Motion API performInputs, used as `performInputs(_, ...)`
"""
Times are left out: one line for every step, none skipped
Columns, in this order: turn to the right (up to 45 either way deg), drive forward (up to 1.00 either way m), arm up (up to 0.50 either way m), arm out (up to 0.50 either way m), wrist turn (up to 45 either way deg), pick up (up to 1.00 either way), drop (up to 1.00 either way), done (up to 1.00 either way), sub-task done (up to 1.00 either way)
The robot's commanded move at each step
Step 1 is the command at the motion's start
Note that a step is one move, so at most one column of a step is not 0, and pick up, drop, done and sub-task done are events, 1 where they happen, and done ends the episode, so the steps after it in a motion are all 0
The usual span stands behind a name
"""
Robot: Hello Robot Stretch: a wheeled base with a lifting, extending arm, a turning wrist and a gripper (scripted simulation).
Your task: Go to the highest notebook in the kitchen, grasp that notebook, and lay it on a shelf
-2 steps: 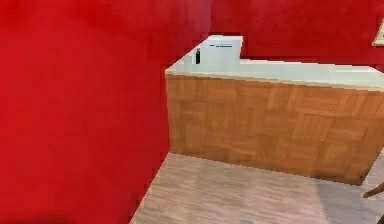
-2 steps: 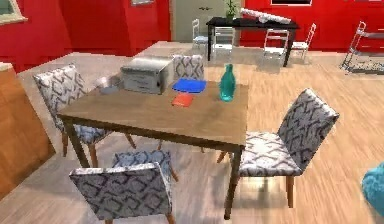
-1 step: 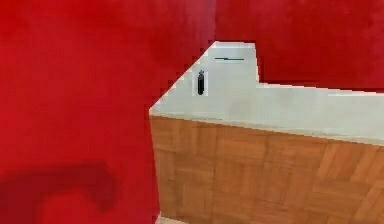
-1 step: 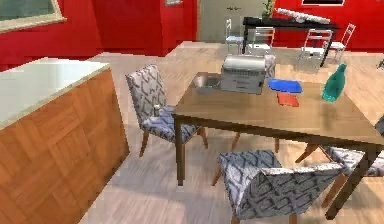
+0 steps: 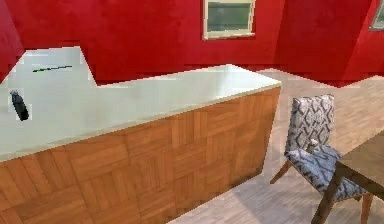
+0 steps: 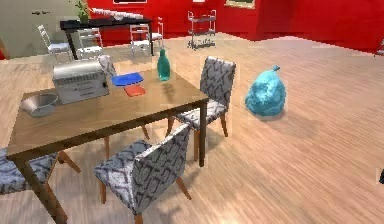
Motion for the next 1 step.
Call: performInputs(18.0, 0.00, 0.00, 0.00, 0.0, 0.00, 0.00, 0.00, 0.00)
